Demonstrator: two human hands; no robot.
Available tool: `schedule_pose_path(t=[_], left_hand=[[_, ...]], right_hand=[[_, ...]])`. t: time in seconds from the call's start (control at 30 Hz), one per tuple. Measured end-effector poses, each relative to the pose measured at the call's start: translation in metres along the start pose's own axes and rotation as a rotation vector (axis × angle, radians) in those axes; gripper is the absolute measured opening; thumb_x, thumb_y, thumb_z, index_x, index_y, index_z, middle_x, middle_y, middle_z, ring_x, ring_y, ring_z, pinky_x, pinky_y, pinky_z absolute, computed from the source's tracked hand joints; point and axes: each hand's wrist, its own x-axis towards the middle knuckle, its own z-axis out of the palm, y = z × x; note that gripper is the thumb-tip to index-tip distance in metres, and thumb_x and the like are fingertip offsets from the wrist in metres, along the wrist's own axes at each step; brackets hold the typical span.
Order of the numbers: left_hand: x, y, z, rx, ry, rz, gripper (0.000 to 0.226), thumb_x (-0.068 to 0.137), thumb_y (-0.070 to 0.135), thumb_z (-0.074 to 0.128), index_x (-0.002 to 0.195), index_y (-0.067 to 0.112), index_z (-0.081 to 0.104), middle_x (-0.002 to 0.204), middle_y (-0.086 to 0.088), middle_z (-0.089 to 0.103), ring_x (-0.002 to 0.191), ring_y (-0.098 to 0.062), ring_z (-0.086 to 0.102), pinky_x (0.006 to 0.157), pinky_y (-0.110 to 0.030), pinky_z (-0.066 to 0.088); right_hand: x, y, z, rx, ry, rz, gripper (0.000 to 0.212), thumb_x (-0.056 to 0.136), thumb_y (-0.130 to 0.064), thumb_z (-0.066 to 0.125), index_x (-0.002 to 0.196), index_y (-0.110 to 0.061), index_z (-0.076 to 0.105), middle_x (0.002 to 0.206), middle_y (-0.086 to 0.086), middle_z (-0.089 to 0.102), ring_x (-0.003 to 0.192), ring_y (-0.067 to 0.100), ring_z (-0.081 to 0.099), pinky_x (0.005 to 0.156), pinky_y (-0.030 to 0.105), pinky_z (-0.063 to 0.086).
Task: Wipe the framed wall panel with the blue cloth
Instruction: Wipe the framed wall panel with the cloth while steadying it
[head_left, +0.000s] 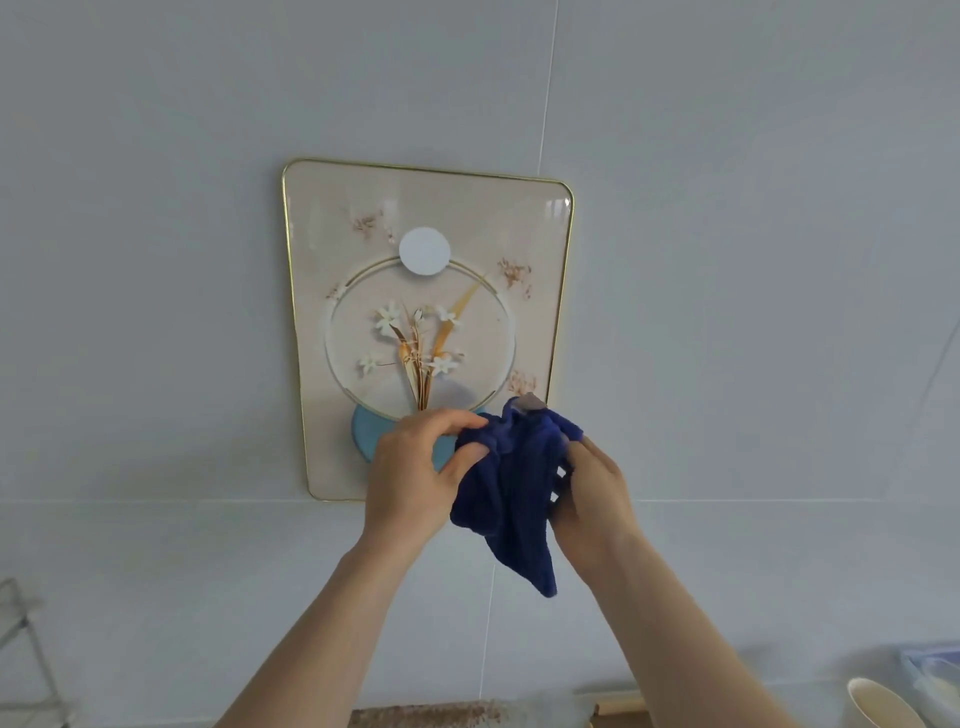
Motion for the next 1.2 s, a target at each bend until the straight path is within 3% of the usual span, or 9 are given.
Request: schedule_pose_path(t=[0.17, 0.33, 0.47, 0.53, 0.67, 0.8, 0.93, 1.1, 1.2], left_hand=[[0.003, 0.015, 0.013, -0.031, 0.014, 0.020, 0.020, 0.090, 0.031, 0.075, 0.108, 0.040, 0.072, 0.101, 0.023, 0.073, 0.100, 0.000, 0.065, 0.084, -0.016, 0.051], [0.017, 0.013, 0.003, -0.151, -0.288, -0.011, 0.054, 0.083, 0.013, 0.065, 0.129, 0.039, 0.058, 0.122, 0.023, 0.069, 0.121, 0.006, 0.058, 0.103, -0.022, 0.047], [0.039, -0.005, 0.000, 0.165, -0.002, 0.185, 0.061, 0.082, 0.024, 0.058, 0.143, 0.029, 0.052, 0.151, 0.010, 0.053, 0.145, -0.011, 0.041, 0.123, -0.041, 0.031], [0.053, -0.010, 0.006, 0.341, 0.070, 0.318, 0.059, 0.093, 0.032, 0.056, 0.150, 0.022, 0.046, 0.160, 0.002, 0.044, 0.154, -0.018, 0.030, 0.128, -0.046, 0.020], [0.080, -0.022, 0.022, 0.587, 0.078, 0.426, 0.059, 0.107, 0.041, 0.034, 0.161, 0.018, 0.027, 0.171, -0.002, 0.023, 0.160, -0.021, 0.012, 0.131, -0.048, 0.009], [0.093, -0.040, 0.034, 0.600, 0.091, 0.459, 0.061, 0.109, 0.042, 0.015, 0.162, 0.014, 0.024, 0.172, -0.003, 0.019, 0.161, -0.023, 0.009, 0.131, -0.048, 0.008], [0.099, -0.053, 0.041, 0.604, 0.152, 0.504, 0.060, 0.108, 0.038, 0.014, 0.162, 0.014, 0.024, 0.172, -0.002, 0.018, 0.161, -0.024, 0.009, 0.131, -0.046, 0.004], [0.103, -0.062, 0.052, 0.691, 0.240, 0.518, 0.061, 0.106, 0.038, 0.018, 0.162, 0.015, 0.023, 0.171, -0.001, 0.017, 0.160, -0.023, 0.010, 0.131, -0.047, 0.007], [0.103, -0.064, 0.054, 0.695, 0.268, 0.535, 0.062, 0.106, 0.039, 0.018, 0.162, 0.015, 0.024, 0.171, -0.001, 0.020, 0.160, -0.023, 0.012, 0.130, -0.048, 0.010]], right_hand=[[-0.002, 0.004, 0.015, 0.001, -0.227, 0.062, 0.036, 0.105, -0.041, 0.054, 0.122, -0.016, 0.073, 0.114, 0.009, 0.079, 0.108, 0.023, 0.074, 0.100, 0.041, 0.054], [0.013, 0.002, -0.001, -0.152, -0.038, -0.188, 0.032, 0.092, -0.001, 0.074, 0.120, -0.017, 0.070, 0.114, 0.012, 0.079, 0.107, 0.031, 0.076, 0.104, 0.057, 0.056], [0.033, -0.011, 0.000, -0.462, 0.163, -0.578, 0.046, 0.092, 0.001, 0.071, 0.124, -0.032, 0.068, 0.119, -0.010, 0.074, 0.111, 0.004, 0.068, 0.103, 0.043, 0.057], [0.043, -0.016, 0.008, -0.556, 0.175, -0.816, 0.055, 0.090, 0.010, 0.067, 0.129, -0.028, 0.066, 0.126, -0.005, 0.067, 0.110, -0.005, 0.064, 0.095, 0.029, 0.059], [0.084, -0.004, 0.018, -0.925, 0.143, -1.245, 0.055, 0.090, 0.012, 0.067, 0.138, -0.015, 0.065, 0.145, 0.009, 0.059, 0.130, 0.024, 0.060, 0.100, 0.045, 0.056], [0.113, 0.028, 0.011, -1.246, 0.056, -1.342, 0.046, 0.099, -0.006, 0.066, 0.144, -0.015, 0.059, 0.162, 0.014, 0.042, 0.156, 0.034, 0.029, 0.114, 0.055, 0.045], [0.123, 0.062, -0.008, -1.297, -0.016, -1.394, 0.041, 0.102, -0.022, 0.061, 0.142, -0.015, 0.062, 0.161, 0.018, 0.041, 0.156, 0.037, 0.027, 0.116, 0.061, 0.040], [0.131, 0.086, -0.040, -1.439, -0.058, -1.482, 0.065, 0.087, 0.017, 0.067, 0.141, -0.019, 0.063, 0.156, 0.014, 0.047, 0.154, 0.033, 0.033, 0.118, 0.053, 0.043], [0.134, 0.067, -0.045, -1.478, -0.086, -1.565, 0.058, 0.092, 0.013, 0.068, 0.138, -0.021, 0.066, 0.154, 0.012, 0.051, 0.151, 0.032, 0.040, 0.117, 0.050, 0.045]])
